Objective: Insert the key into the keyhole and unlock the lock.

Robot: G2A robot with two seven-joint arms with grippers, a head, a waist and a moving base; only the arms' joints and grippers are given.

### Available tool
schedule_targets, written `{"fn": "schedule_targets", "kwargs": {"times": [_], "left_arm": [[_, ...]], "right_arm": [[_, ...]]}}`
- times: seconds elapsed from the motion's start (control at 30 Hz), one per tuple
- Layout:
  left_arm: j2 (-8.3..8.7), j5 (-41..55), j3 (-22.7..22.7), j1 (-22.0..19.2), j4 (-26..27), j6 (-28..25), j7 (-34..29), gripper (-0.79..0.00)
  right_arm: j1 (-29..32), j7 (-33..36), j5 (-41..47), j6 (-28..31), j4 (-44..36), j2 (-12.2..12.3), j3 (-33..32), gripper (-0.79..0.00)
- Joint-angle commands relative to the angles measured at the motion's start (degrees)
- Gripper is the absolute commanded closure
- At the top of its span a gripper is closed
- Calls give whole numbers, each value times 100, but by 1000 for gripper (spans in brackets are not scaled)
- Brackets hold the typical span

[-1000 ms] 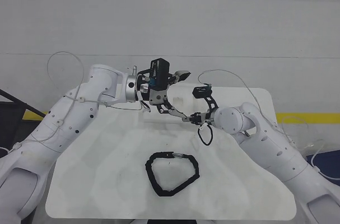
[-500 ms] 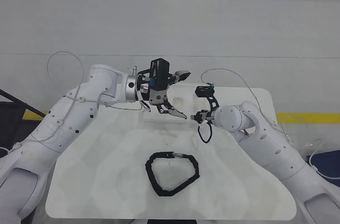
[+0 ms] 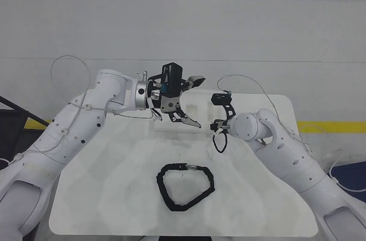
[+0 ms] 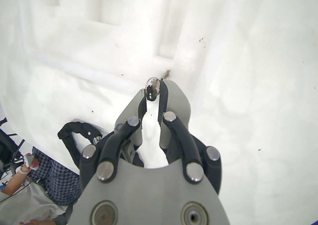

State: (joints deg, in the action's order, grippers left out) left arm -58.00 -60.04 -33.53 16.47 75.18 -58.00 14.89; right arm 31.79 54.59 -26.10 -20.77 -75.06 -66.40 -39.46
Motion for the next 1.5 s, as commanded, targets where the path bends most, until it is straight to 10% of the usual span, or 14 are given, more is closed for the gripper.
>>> {"fn": "schedule_targets", "kwargs": {"times": [0.0, 0.77, 1.47], "left_arm": [[0, 0, 0, 0, 0, 0, 0, -785], [0, 0, 0, 0, 0, 0, 0, -785], [0, 0, 0, 0, 0, 0, 0, -785]], "right_arm": [[-3, -7, -46, -20, 38, -19, 11, -86], [89, 369, -303, -27, -148, -25, -471, 0], [1909, 1462, 1390, 1673, -2341, 677, -3293, 0]]}}
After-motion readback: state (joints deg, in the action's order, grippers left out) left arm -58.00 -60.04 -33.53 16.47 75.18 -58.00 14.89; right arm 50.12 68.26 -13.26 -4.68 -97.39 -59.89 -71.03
